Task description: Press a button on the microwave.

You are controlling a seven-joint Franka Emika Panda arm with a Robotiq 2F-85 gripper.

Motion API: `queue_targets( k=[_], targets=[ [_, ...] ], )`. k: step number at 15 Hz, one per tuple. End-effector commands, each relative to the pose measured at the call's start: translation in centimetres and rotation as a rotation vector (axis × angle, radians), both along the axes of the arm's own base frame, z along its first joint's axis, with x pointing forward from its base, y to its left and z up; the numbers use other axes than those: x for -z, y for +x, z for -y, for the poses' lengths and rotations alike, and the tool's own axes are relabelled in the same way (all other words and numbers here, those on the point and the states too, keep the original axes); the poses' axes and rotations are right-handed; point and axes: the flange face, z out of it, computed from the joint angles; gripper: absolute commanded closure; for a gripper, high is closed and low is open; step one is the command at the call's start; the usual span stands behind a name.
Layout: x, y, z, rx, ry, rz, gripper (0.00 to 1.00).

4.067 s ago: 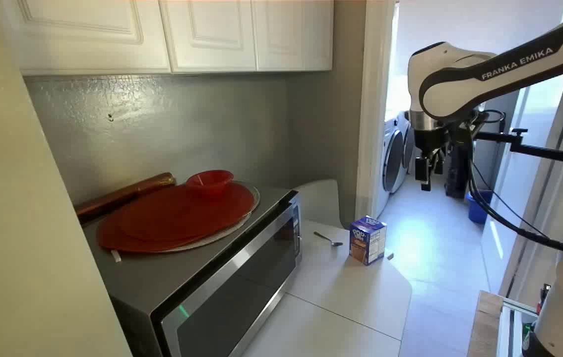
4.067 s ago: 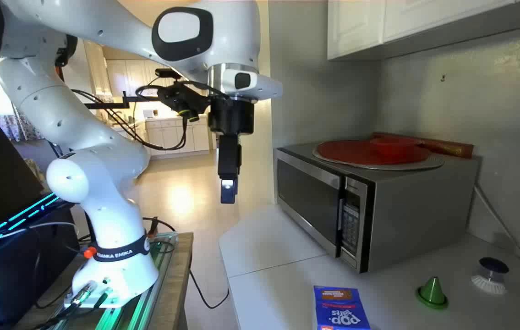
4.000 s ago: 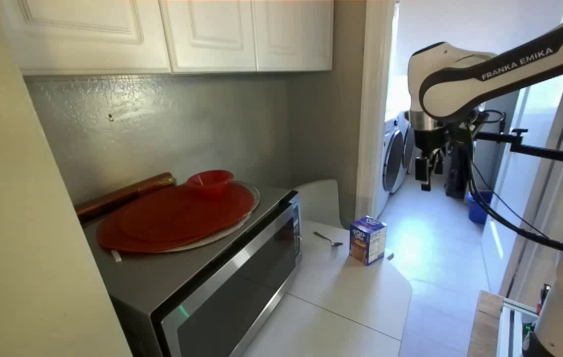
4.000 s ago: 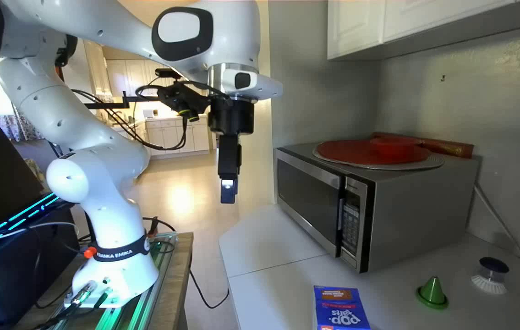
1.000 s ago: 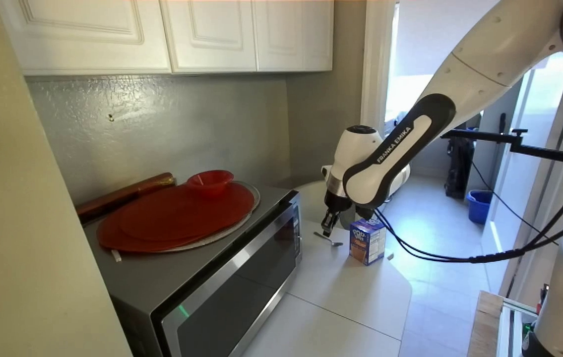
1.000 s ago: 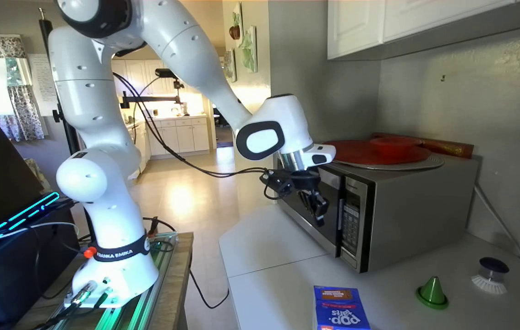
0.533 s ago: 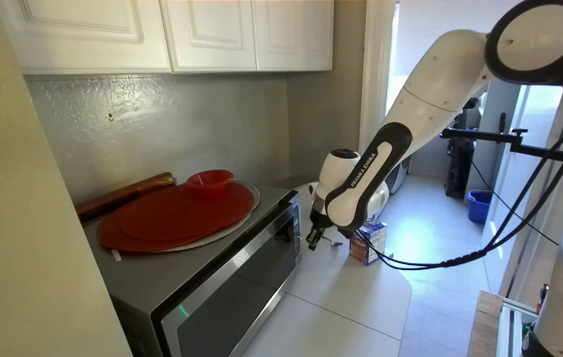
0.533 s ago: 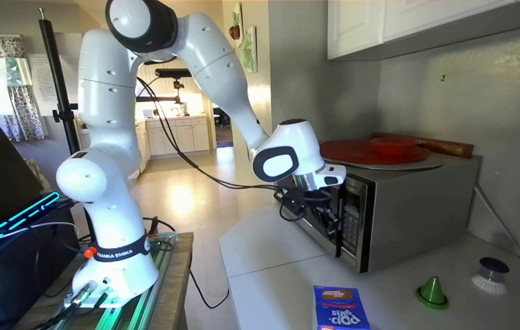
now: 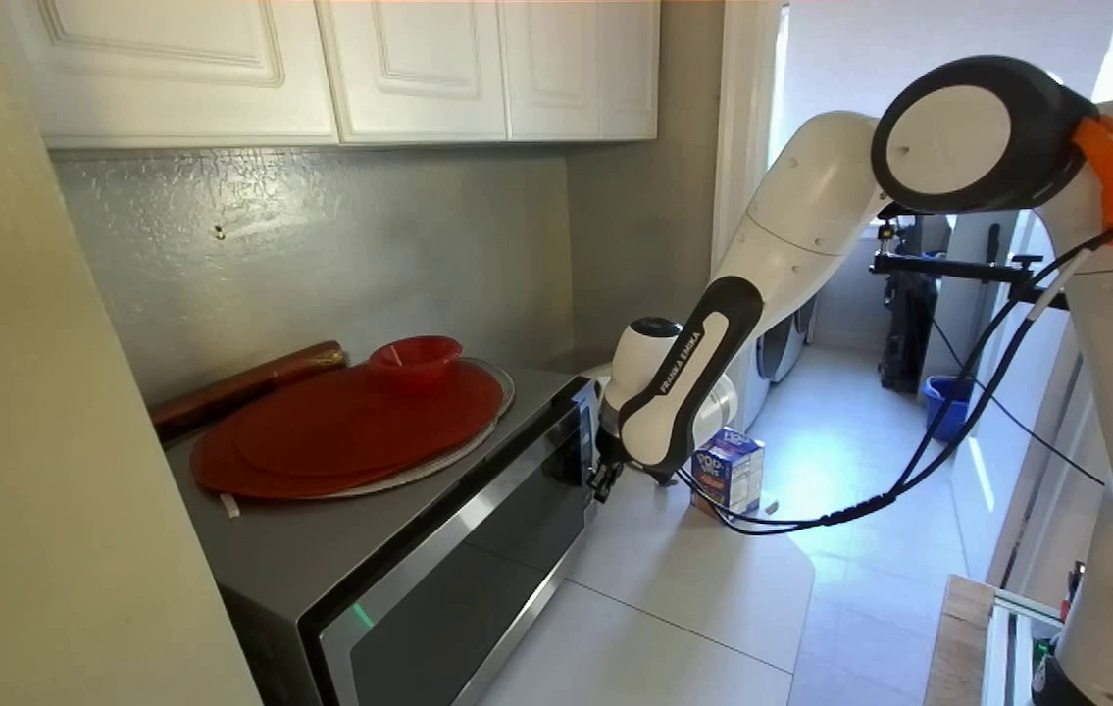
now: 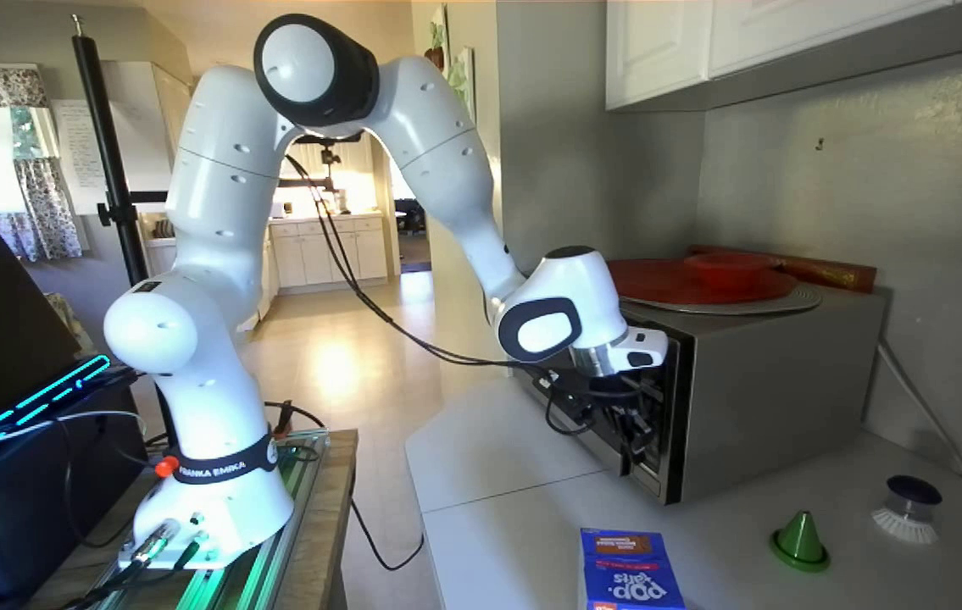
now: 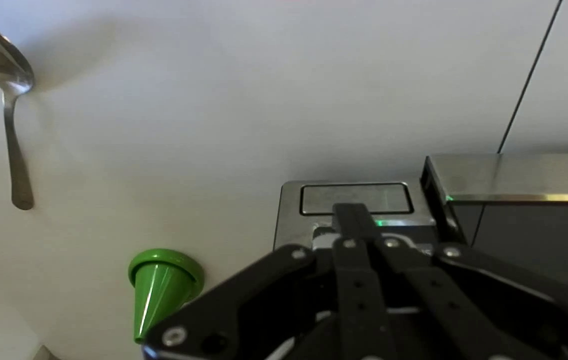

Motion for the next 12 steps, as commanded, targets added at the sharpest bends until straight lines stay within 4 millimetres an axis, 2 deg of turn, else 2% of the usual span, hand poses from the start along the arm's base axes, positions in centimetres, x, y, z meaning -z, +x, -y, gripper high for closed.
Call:
queue_targets(
  k=[1, 12],
  targets=[
    [0.98, 1.41, 0.08, 0.006, 0.001, 0.018, 1.0],
    [0.93, 1.56, 0.21, 0.015, 0.08, 0.076, 1.0]
  ],
)
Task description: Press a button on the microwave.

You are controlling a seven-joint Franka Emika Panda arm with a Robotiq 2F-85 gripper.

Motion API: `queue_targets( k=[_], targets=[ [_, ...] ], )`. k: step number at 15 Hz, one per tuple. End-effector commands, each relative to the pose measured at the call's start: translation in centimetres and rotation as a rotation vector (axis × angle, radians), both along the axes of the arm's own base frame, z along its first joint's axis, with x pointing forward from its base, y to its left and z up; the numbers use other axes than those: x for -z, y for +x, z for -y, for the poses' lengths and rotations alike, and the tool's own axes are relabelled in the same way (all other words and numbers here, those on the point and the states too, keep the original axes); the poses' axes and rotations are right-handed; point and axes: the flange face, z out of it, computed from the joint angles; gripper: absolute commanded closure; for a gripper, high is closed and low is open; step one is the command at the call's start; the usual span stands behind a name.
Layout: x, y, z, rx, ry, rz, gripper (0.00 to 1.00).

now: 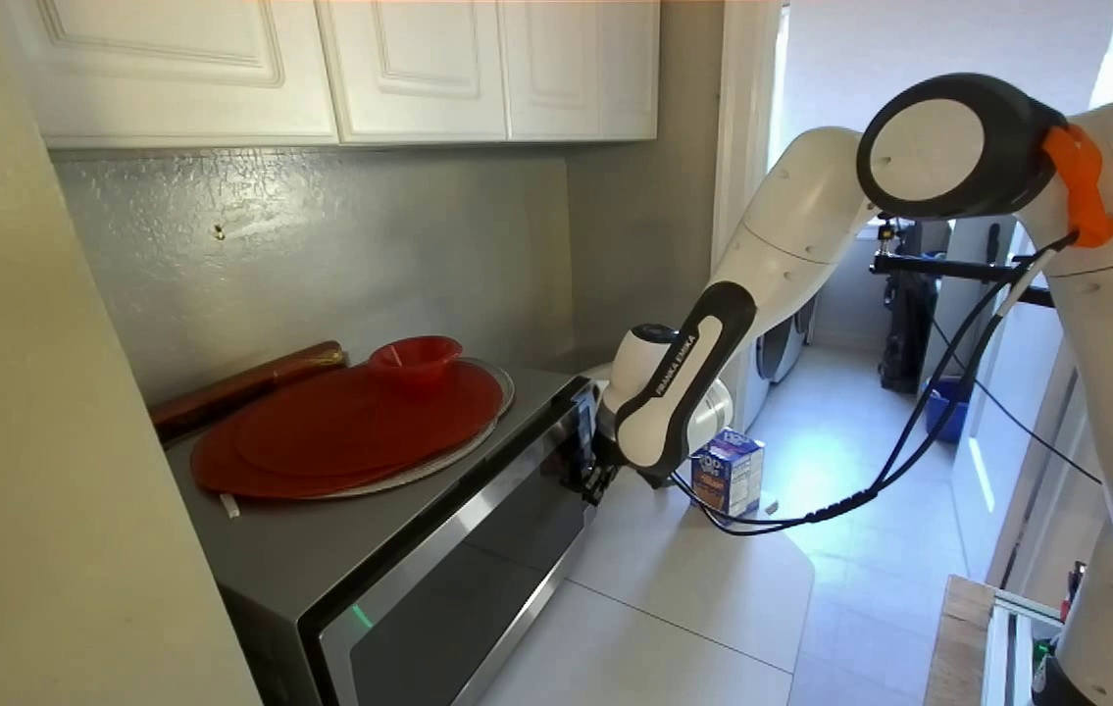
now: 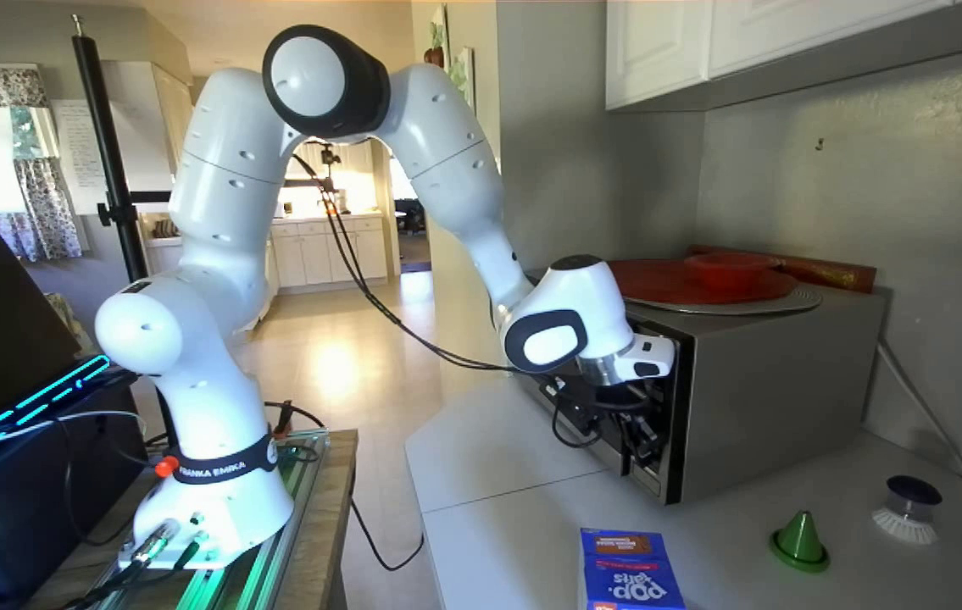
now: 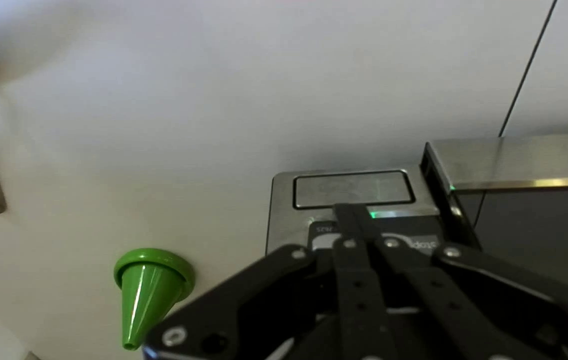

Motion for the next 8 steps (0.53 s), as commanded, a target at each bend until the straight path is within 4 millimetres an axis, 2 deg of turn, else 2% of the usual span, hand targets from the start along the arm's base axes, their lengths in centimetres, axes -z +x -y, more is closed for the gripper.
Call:
queue_targets(
  k=[1, 8],
  targets=[
    [-0.1, 0.7, 0.0, 0.007, 0.037, 0.057, 1.0],
    [-0.3, -0.4, 0.8, 0.068, 0.119, 0.21, 1.0]
  ],
)
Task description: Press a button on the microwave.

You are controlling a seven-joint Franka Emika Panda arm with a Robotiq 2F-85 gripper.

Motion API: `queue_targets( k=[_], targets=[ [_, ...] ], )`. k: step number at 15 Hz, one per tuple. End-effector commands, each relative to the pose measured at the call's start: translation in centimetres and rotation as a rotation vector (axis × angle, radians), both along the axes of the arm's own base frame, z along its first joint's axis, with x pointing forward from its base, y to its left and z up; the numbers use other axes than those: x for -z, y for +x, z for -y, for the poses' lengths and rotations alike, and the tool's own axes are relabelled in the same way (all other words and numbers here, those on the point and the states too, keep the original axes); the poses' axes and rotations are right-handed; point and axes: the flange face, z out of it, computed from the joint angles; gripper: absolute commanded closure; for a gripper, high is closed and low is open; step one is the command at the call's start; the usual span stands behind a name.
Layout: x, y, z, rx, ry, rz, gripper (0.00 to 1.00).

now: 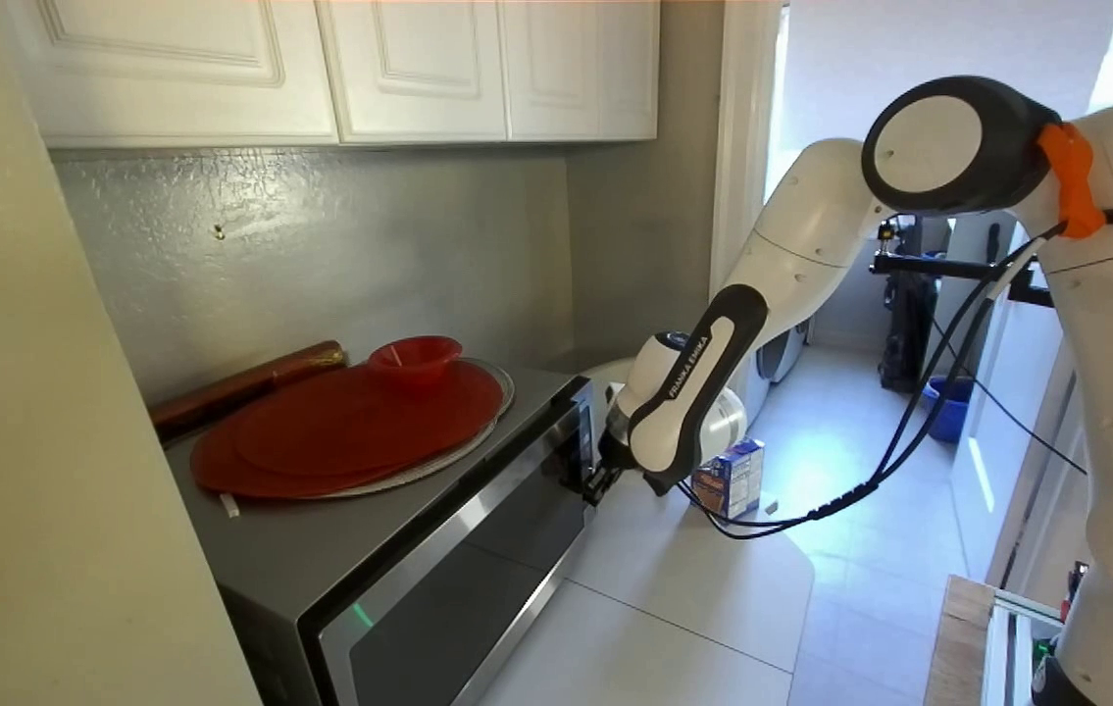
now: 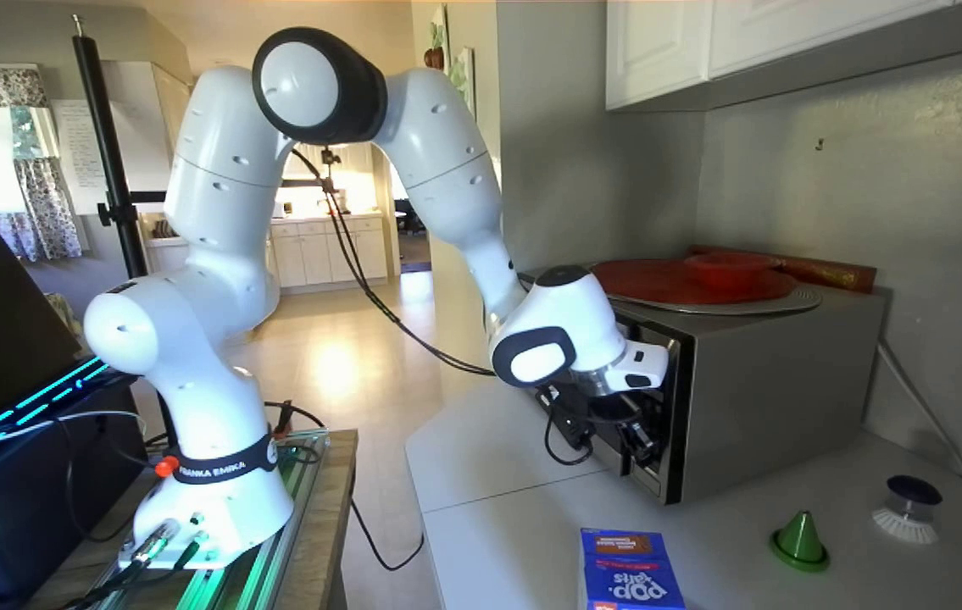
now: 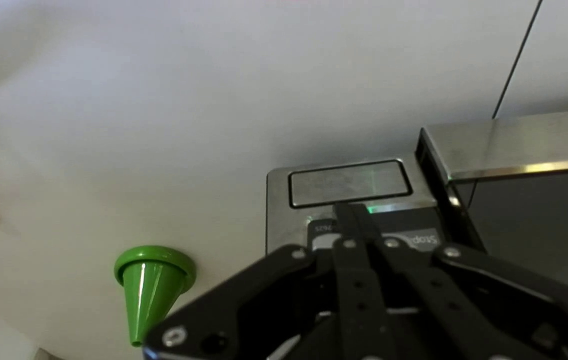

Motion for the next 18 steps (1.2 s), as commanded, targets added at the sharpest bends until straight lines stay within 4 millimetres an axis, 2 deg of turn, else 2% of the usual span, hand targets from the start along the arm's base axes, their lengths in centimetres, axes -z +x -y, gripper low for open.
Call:
queue_targets(
  k=[1, 7, 10, 14, 18],
  targets=[
    [-0.9, 0.5, 0.1, 0.038, 0.057, 0.138, 1.0],
    [0.0, -0.4, 0.7, 0.055, 0.084, 0.178, 1.0],
    [0.1, -1.1, 1.4, 0.019, 0.014, 0.106, 1.0],
    [-1.2, -2.9, 3.4, 0.006, -0.073, -0.026, 1.0],
    [-3.9, -5.4, 3.9, -0.046, -0.1, -0.119, 1.0]
  ],
)
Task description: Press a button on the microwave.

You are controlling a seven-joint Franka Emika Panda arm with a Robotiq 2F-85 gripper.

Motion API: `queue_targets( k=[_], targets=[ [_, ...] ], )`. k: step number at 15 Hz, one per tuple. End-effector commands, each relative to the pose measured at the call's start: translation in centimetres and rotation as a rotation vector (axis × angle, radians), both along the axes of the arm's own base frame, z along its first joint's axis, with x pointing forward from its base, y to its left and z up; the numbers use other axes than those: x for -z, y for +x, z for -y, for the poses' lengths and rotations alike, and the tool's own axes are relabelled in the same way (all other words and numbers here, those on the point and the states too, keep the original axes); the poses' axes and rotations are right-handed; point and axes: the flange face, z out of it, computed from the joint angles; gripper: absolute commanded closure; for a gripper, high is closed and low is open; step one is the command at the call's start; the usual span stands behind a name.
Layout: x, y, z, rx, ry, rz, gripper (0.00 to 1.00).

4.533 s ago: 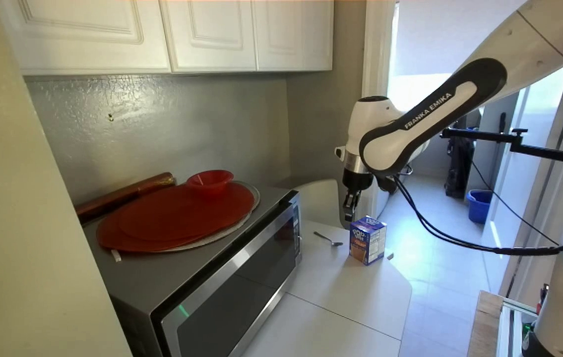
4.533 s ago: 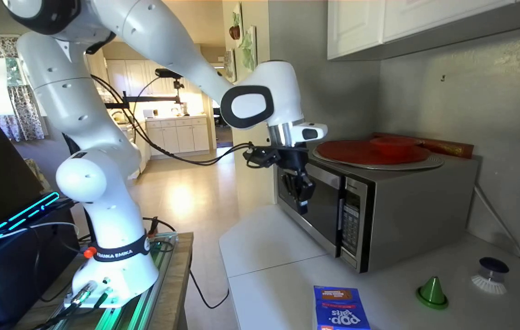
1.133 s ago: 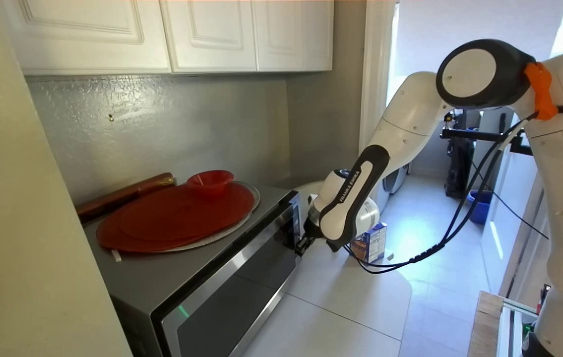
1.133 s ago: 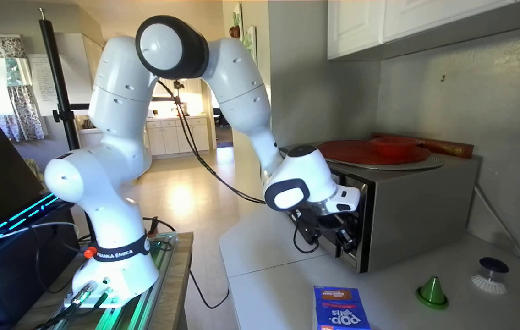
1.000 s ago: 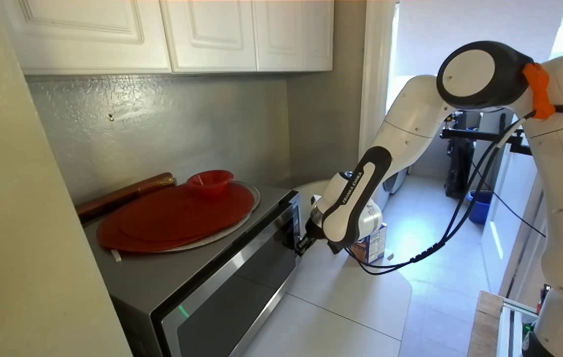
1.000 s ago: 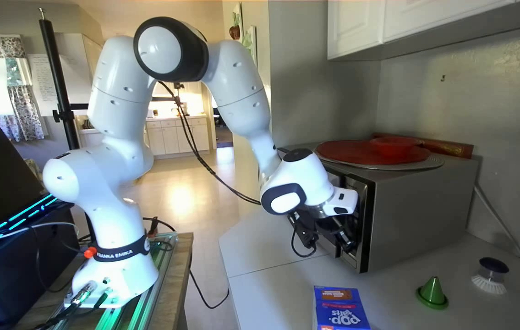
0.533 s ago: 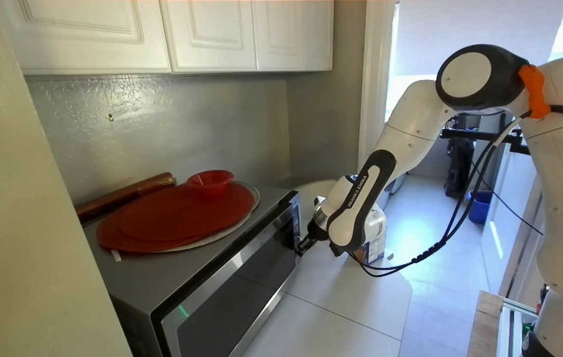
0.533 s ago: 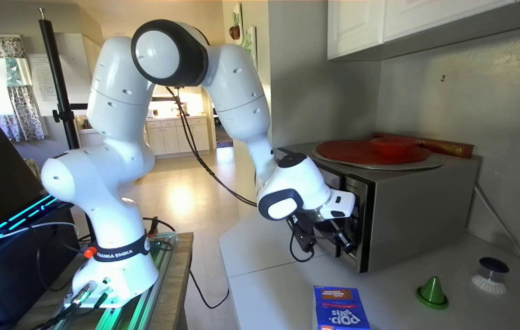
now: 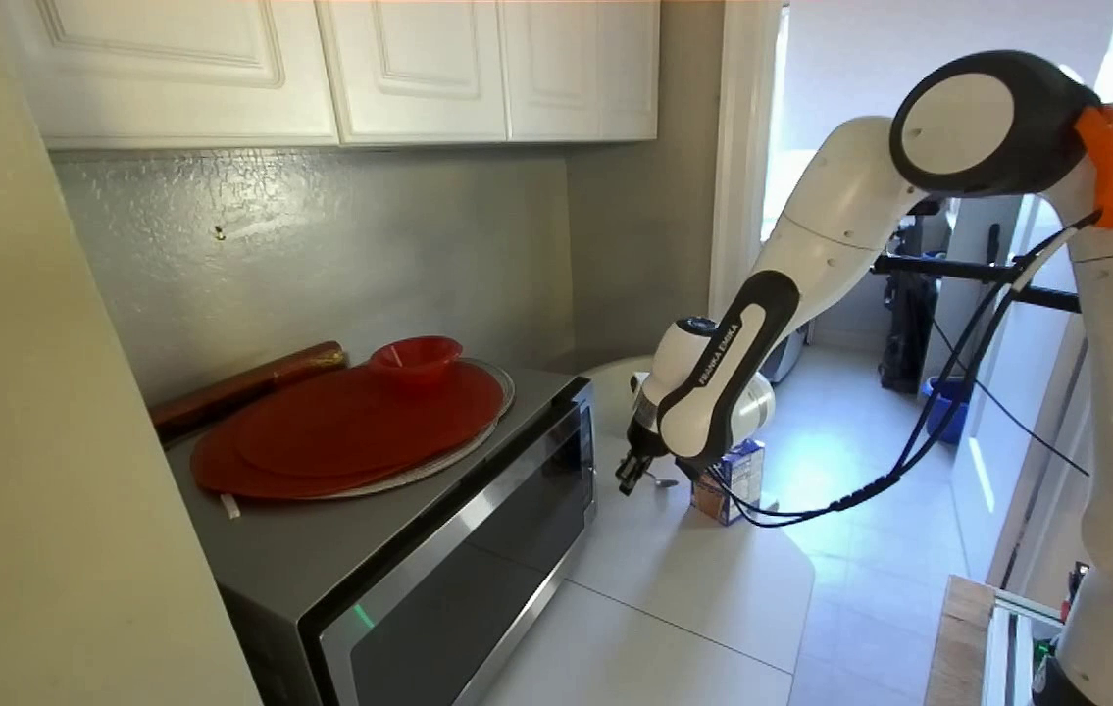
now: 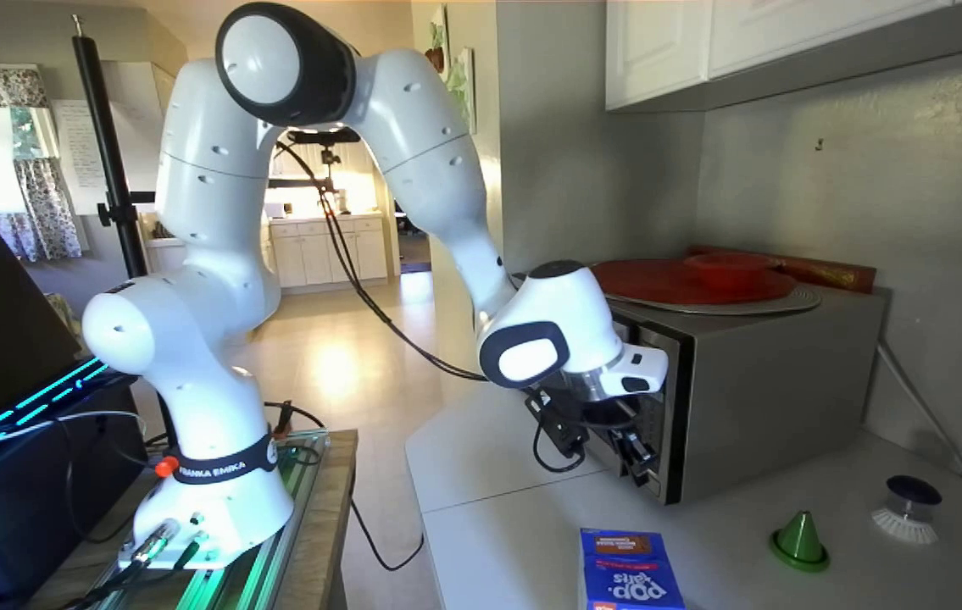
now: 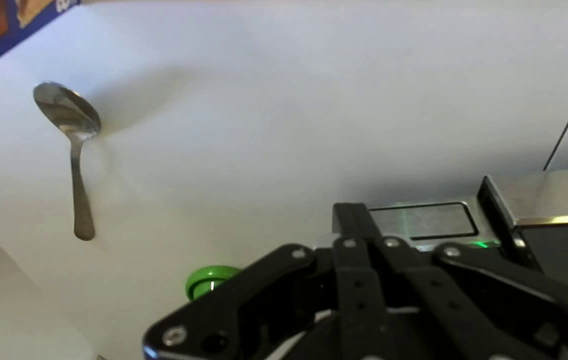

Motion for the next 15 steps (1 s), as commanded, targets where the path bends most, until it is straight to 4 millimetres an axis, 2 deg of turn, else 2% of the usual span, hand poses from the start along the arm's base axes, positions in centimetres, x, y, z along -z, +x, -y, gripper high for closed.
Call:
queue_targets(
  k=[1, 3, 4, 5, 8, 15],
  targets=[
    [-3.3, -3.6, -0.1, -0.056, -0.031, -0.087, 1.0],
    [-4.7, -5.1, 0.0, -0.067, -0.029, -0.135, 1.0],
    [-5.6, -5.8, 0.1, -0.071, -0.024, -0.158, 0.81],
    [-6.4, -6.3, 0.3, -0.079, -0.013, -0.169, 0.73],
    [-9.9, -7.7, 1.2, -0.079, 0.064, -0.177, 0.54],
    [-18.6, -13.1, 6.0, -0.007, 0.158, -0.332, 0.05]
  ],
)
